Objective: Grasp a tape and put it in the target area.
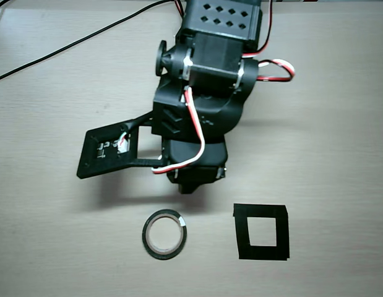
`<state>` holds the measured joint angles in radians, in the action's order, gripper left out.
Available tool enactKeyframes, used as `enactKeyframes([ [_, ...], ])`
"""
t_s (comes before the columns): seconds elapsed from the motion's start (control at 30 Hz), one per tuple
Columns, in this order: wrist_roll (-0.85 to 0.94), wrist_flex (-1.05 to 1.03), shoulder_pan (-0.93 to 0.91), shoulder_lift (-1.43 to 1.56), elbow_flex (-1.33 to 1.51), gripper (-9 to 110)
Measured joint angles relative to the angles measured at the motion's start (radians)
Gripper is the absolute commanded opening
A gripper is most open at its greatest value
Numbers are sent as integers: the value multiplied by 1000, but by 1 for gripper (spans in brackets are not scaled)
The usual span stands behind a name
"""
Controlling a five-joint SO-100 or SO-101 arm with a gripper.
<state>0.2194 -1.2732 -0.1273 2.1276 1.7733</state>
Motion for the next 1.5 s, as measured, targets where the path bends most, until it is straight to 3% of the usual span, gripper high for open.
enactKeyframes([
  [0.57,3,-3,0,32,17,0],
  [0.83,61,-41,18,20,17,8],
  [1.5,301,14,2,-364,-117,12],
])
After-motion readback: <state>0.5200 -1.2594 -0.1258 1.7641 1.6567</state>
